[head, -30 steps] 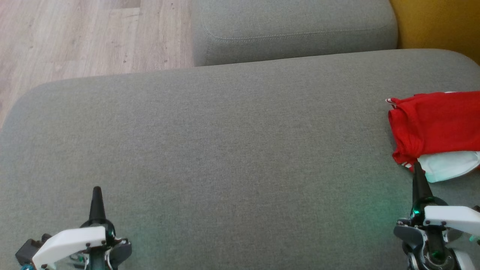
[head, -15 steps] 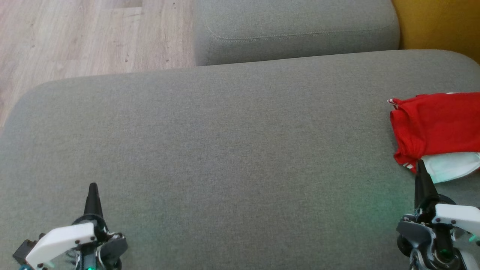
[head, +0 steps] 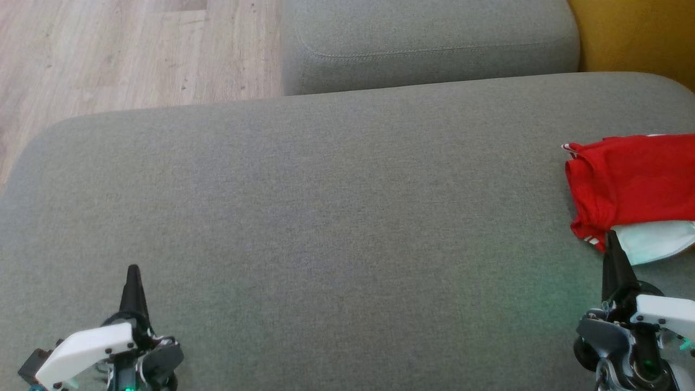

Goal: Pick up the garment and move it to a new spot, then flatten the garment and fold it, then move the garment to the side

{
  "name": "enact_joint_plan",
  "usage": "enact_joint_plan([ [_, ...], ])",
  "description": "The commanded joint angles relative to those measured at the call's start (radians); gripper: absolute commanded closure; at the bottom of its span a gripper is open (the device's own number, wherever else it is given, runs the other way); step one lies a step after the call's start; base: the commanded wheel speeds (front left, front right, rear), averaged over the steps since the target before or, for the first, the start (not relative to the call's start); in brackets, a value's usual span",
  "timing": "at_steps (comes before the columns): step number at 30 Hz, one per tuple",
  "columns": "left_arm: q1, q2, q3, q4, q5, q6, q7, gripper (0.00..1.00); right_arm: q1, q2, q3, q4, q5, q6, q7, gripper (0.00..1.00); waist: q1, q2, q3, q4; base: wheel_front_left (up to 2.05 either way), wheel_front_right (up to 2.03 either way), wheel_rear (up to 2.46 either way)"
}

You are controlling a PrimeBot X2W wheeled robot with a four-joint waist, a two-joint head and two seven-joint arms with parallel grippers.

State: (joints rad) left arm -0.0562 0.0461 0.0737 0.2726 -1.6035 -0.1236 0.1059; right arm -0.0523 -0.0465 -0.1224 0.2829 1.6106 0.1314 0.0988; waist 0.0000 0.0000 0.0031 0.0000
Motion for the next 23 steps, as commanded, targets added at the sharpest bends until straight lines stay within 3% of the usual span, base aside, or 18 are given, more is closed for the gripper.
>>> enact_joint_plan([
  [1, -0.052, 0.006, 0.039, -0.027, -0.006, -0.007, 0.006, 1.0, -0.055, -0.011, 0.018, -0.039, 0.006, -0.001, 0.007, 1.0, 0.0, 0.0, 0.0, 0.0, 0.0, 0.0, 0.0],
  [23, -0.052, 0.005, 0.039, -0.027, -0.006, -0.007, 0.007, 1.0, -0.055, -0.009, 0.016, -0.039, 0.004, -0.001, 0.009, 1.0, 0.0, 0.0, 0.0, 0.0, 0.0, 0.0, 0.0],
])
